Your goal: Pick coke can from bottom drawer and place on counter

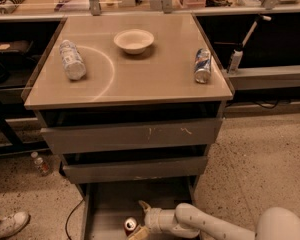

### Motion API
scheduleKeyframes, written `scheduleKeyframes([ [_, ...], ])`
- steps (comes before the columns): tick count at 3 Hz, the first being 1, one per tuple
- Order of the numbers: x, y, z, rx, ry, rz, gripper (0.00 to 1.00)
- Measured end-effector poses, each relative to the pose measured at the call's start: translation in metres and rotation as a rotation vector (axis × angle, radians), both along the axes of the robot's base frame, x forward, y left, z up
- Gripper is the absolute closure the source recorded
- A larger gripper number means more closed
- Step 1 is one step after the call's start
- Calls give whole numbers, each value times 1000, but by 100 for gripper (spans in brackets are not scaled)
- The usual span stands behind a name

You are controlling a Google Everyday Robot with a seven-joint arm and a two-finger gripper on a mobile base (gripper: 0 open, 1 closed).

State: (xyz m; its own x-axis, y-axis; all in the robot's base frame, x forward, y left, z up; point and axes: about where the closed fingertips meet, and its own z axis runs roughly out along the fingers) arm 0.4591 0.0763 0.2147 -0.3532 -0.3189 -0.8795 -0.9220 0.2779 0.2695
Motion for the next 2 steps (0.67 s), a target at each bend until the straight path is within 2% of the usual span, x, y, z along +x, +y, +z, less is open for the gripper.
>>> scheduleKeyframes([
  [1,-7,12,-7,-4,-6,36,0],
  [2,-8,23,-6,6,-40,61,0],
])
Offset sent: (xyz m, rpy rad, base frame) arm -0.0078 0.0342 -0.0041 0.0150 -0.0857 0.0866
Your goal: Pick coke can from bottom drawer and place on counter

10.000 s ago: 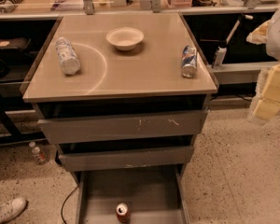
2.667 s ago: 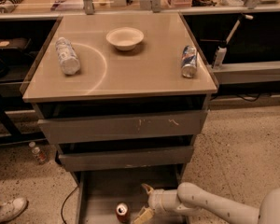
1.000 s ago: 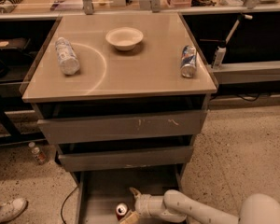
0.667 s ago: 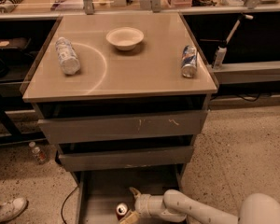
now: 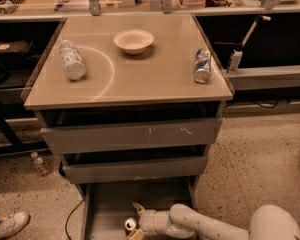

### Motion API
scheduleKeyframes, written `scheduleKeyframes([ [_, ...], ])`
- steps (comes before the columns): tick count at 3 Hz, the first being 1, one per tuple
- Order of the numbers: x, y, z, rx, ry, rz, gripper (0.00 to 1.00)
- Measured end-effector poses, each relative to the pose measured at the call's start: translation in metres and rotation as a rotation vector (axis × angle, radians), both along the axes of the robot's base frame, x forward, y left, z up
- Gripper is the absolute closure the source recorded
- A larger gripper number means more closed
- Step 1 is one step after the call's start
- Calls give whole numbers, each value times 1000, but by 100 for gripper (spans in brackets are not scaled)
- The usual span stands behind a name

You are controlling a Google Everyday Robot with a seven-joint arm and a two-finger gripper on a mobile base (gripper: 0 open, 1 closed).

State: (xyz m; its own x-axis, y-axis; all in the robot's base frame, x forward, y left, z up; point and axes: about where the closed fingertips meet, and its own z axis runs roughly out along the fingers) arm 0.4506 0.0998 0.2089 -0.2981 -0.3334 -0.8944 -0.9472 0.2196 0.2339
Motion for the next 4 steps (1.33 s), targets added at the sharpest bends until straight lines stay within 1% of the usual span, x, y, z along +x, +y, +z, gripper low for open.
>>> scheduleKeyframes([
  [1,1,10,2,11,-32,20,0],
  [2,0,19,2,24,-52,43,0],
  [3,1,26,-4,23,-66,79,0],
  [4,3,10,-13,-19,-80,108,0],
])
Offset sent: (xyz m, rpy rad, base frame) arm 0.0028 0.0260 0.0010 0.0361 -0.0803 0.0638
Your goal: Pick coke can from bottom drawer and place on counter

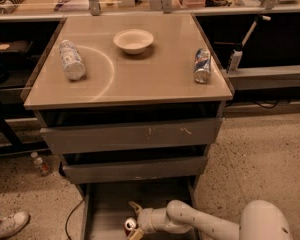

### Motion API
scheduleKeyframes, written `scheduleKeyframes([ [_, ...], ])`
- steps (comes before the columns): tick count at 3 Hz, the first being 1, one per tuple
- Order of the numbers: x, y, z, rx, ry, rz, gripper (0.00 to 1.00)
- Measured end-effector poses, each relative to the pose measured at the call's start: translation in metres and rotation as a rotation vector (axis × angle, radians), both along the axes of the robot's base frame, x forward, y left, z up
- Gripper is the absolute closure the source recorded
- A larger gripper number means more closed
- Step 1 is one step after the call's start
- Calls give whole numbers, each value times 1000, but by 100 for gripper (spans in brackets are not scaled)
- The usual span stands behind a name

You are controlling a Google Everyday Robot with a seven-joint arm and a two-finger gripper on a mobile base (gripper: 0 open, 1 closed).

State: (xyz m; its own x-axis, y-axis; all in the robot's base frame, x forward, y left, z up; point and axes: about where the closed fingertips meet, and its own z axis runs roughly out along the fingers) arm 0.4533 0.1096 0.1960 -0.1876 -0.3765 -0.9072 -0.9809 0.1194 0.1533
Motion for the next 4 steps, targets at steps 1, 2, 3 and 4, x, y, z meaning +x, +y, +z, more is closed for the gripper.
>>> scheduleKeyframes([
  [1,0,0,0,0,0,0,0],
  [2,0,0,0,0,0,0,17],
  [3,0,0,0,0,0,0,41],
  [4,0,0,0,0,0,0,64],
])
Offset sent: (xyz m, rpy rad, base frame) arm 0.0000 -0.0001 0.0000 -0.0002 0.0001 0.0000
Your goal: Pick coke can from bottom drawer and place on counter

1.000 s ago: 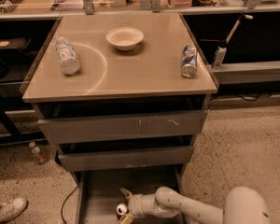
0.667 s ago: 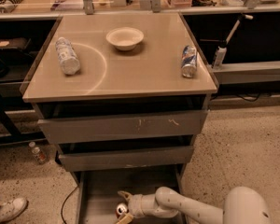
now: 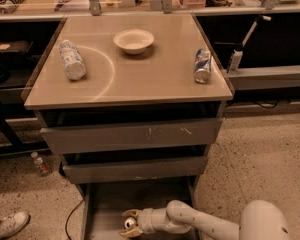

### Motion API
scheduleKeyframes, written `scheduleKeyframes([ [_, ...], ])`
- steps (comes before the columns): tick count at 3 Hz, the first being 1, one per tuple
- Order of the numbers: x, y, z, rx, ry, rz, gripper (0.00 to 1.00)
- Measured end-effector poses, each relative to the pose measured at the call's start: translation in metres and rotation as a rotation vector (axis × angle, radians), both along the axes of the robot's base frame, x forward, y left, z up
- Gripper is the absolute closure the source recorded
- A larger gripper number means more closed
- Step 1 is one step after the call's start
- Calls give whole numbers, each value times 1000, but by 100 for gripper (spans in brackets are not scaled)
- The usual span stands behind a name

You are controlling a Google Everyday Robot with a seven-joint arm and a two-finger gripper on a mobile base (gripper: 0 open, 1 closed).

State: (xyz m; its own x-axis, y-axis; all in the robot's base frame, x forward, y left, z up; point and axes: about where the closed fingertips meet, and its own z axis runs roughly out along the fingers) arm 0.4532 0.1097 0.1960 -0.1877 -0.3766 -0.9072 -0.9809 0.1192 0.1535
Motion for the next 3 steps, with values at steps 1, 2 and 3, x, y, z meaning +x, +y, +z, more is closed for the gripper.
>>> scheduleKeyframes([
  [1,0,0,0,0,0,0,87],
  [2,0,0,0,0,0,0,100],
  [3,3,0,19,-10,6,-44,100],
])
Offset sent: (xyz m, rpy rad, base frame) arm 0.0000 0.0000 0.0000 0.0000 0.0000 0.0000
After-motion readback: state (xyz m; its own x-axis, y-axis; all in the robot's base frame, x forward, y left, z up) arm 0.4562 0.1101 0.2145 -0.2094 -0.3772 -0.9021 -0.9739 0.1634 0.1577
